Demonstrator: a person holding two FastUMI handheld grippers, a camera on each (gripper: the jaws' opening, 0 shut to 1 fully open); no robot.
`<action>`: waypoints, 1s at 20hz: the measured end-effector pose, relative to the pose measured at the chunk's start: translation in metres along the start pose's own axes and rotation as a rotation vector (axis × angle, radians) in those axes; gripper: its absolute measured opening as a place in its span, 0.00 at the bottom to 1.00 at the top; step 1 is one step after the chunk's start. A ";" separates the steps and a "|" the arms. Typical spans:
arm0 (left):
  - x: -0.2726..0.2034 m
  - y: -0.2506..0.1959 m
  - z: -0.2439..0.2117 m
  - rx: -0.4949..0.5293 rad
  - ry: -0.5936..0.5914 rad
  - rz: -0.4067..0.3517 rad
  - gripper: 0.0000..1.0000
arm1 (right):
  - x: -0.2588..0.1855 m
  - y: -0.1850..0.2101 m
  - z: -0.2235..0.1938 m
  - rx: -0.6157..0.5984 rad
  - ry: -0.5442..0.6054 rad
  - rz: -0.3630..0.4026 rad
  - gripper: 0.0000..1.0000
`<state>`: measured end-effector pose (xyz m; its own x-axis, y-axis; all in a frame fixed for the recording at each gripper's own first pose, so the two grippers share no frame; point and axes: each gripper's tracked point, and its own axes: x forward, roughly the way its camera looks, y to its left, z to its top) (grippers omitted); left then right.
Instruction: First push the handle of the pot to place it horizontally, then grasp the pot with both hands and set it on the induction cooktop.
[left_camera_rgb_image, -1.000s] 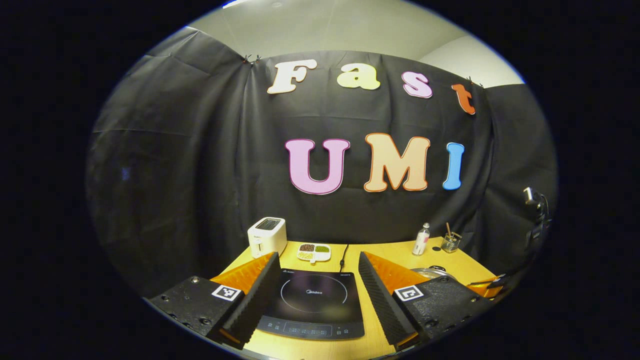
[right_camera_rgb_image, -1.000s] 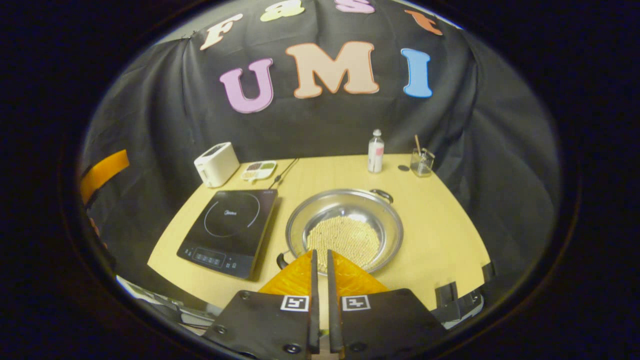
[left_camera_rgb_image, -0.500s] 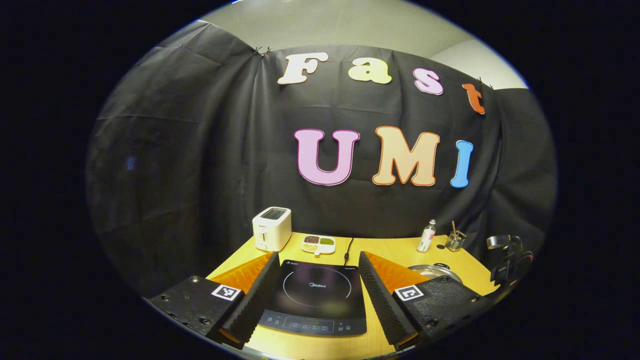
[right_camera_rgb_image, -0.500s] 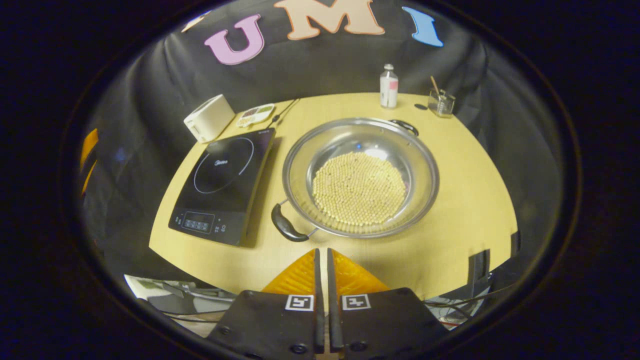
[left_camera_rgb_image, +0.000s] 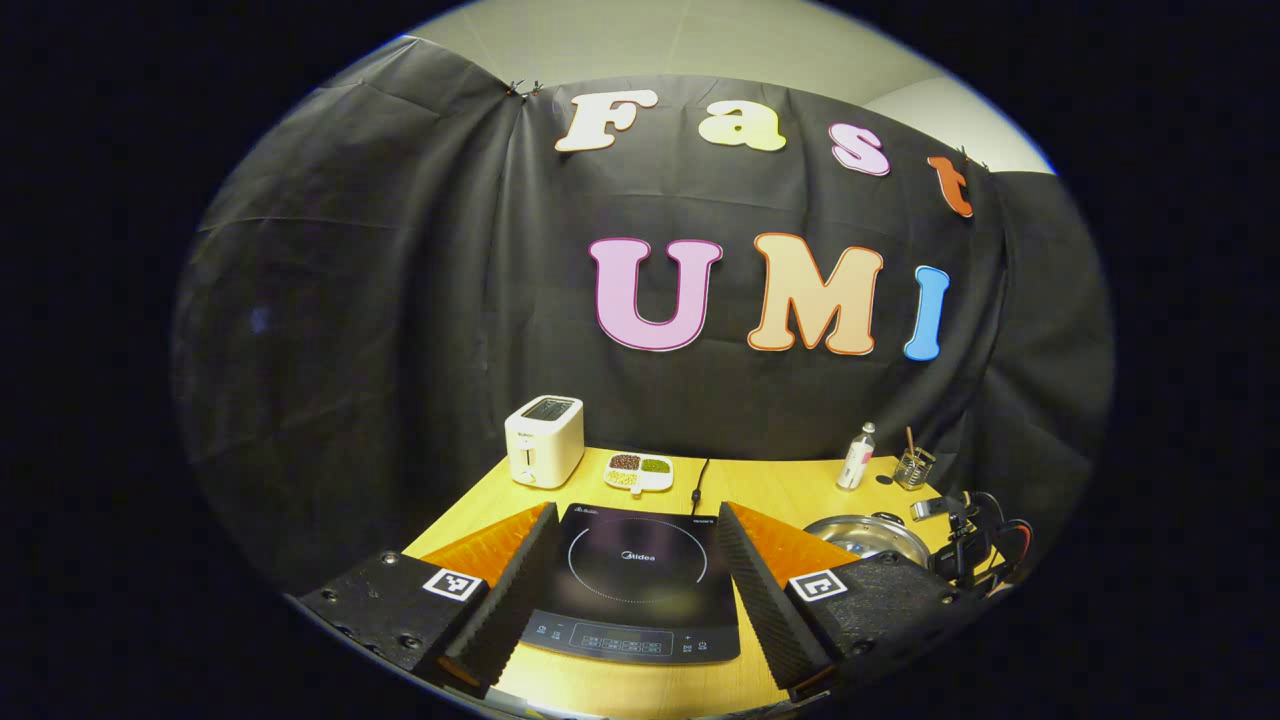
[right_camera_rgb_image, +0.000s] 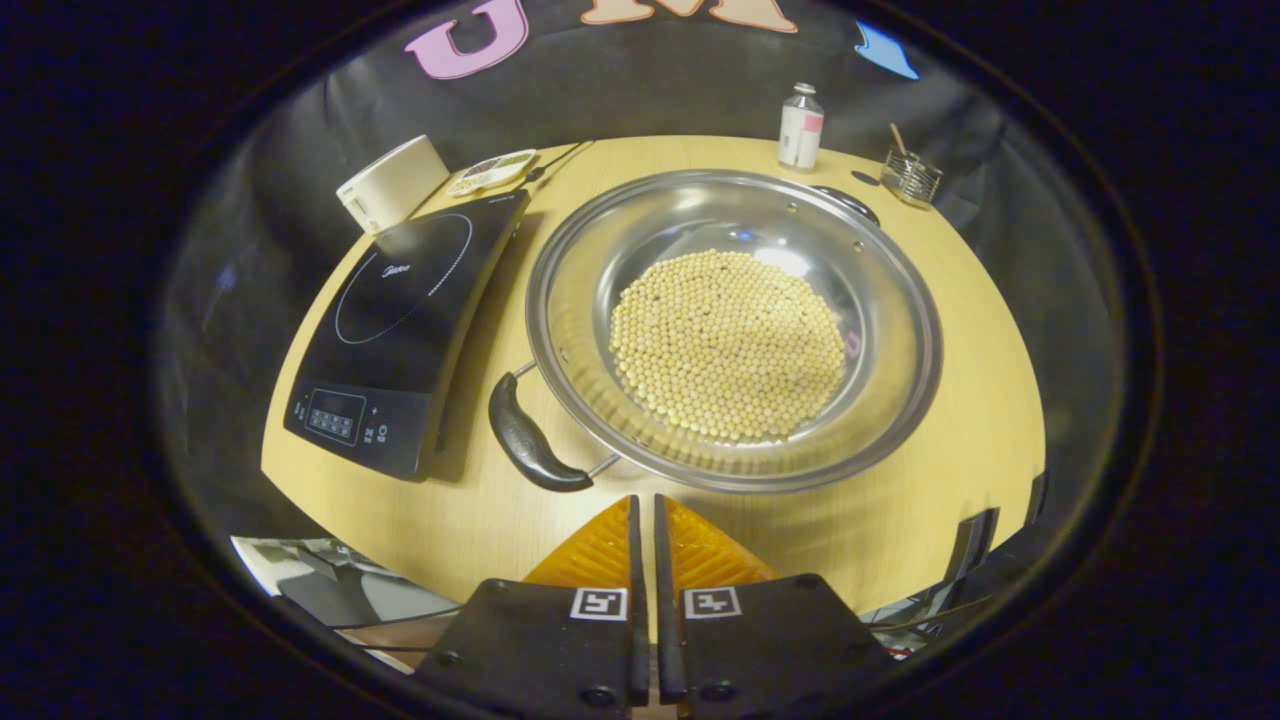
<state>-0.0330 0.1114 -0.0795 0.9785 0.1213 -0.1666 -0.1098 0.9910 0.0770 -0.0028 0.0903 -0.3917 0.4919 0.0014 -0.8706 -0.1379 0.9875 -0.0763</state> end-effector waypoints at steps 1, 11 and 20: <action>0.000 0.002 0.000 0.004 0.004 0.002 0.96 | 0.003 0.002 0.002 0.000 0.000 -0.002 0.07; -0.003 0.003 -0.009 0.016 0.016 -0.015 0.96 | 0.011 0.028 0.015 0.037 0.006 0.010 0.06; -0.010 0.014 -0.016 0.008 0.029 0.003 0.96 | 0.026 0.066 0.044 0.102 -0.015 0.031 0.00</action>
<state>-0.0474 0.1246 -0.0921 0.9727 0.1255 -0.1950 -0.1106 0.9902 0.0856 0.0391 0.1626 -0.3982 0.5018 0.0343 -0.8643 -0.0660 0.9978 0.0012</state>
